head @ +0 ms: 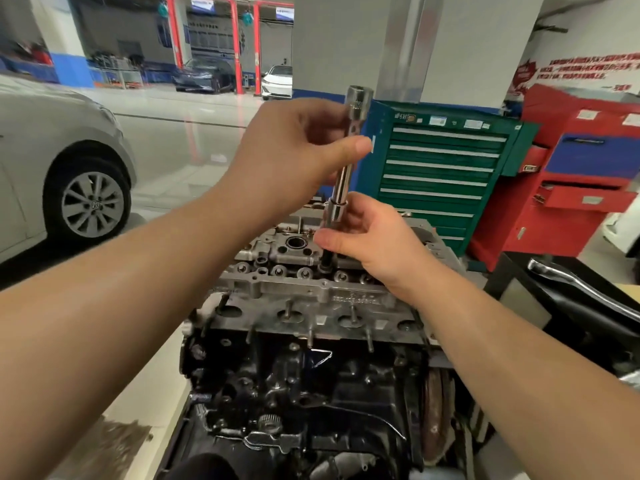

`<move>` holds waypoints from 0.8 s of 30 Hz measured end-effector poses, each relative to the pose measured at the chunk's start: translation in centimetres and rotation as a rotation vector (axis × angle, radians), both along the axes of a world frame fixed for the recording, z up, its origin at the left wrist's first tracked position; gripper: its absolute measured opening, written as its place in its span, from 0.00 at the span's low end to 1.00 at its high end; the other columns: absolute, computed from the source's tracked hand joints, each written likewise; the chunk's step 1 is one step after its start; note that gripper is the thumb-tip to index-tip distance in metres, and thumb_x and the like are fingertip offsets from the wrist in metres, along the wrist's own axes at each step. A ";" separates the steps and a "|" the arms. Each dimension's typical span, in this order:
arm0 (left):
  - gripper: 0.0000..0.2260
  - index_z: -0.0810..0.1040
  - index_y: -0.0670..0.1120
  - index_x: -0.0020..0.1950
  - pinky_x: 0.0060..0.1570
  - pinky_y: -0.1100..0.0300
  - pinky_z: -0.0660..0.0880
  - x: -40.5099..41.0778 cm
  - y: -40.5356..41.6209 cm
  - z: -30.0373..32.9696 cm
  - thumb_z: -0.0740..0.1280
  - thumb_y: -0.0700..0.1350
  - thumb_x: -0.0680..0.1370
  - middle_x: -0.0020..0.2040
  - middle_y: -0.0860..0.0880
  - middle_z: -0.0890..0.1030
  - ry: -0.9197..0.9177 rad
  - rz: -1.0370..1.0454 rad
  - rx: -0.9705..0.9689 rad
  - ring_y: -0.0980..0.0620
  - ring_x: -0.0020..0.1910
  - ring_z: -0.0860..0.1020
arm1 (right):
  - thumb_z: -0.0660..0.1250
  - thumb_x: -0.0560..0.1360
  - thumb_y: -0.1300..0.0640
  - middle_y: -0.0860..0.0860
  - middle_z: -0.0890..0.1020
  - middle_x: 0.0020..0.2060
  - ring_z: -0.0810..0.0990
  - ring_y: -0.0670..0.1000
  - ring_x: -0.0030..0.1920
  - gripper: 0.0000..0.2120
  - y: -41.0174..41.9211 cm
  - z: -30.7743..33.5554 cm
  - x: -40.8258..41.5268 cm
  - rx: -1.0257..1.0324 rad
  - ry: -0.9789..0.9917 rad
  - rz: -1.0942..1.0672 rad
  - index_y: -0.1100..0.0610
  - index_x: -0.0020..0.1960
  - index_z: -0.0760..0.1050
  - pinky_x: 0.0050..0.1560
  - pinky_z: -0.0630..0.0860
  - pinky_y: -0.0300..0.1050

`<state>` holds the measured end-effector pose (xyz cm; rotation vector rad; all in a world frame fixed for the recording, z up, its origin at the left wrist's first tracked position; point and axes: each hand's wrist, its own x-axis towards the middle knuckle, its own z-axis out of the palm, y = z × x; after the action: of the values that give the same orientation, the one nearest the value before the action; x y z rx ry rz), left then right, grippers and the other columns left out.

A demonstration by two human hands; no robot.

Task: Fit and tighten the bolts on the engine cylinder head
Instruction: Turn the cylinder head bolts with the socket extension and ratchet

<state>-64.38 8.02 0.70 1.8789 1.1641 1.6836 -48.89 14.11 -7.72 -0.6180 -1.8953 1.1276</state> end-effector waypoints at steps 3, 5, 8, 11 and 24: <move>0.11 0.80 0.42 0.64 0.50 0.51 0.85 -0.6 -0.2 0.4 0.69 0.35 0.82 0.47 0.45 0.88 0.019 -0.164 -0.080 0.46 0.48 0.87 | 0.72 0.76 0.53 0.53 0.87 0.54 0.85 0.55 0.57 0.11 0.0 -0.3 0.5 -0.030 0.083 0.087 0.48 0.58 0.82 0.62 0.79 0.50; 0.16 0.75 0.40 0.71 0.54 0.45 0.84 -1.1 -0.4 0.5 0.66 0.34 0.83 0.53 0.42 0.87 0.009 -0.219 -0.117 0.43 0.53 0.87 | 0.68 0.78 0.59 0.55 0.87 0.53 0.86 0.58 0.55 0.11 0.0 -0.3 0.7 -0.032 0.085 0.104 0.52 0.59 0.81 0.61 0.80 0.53; 0.16 0.79 0.45 0.68 0.53 0.40 0.84 -1.0 -0.6 0.7 0.72 0.40 0.81 0.57 0.45 0.85 0.019 -0.119 -0.103 0.44 0.55 0.86 | 0.73 0.75 0.57 0.53 0.88 0.50 0.87 0.56 0.52 0.13 0.0 -0.1 0.5 -0.057 0.060 0.047 0.54 0.58 0.80 0.56 0.82 0.48; 0.14 0.84 0.48 0.58 0.44 0.50 0.86 -0.5 -0.7 0.9 0.80 0.44 0.74 0.51 0.40 0.83 0.014 0.048 -0.011 0.45 0.47 0.86 | 0.80 0.64 0.43 0.47 0.87 0.48 0.86 0.51 0.52 0.21 0.1 -0.1 -0.2 0.012 -0.067 -0.074 0.48 0.53 0.79 0.58 0.82 0.52; 0.14 0.84 0.45 0.54 0.41 0.54 0.85 -0.5 -0.7 1.3 0.81 0.49 0.73 0.48 0.45 0.84 -0.020 0.071 -0.014 0.52 0.44 0.86 | 0.78 0.65 0.39 0.49 0.88 0.47 0.87 0.54 0.51 0.16 0.0 -0.1 -0.2 -0.002 -0.078 -0.020 0.43 0.48 0.79 0.64 0.78 0.62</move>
<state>-64.91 7.35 2.05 1.8280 1.2456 1.7226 -49.13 14.07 -7.79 -0.6899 -1.9502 1.1065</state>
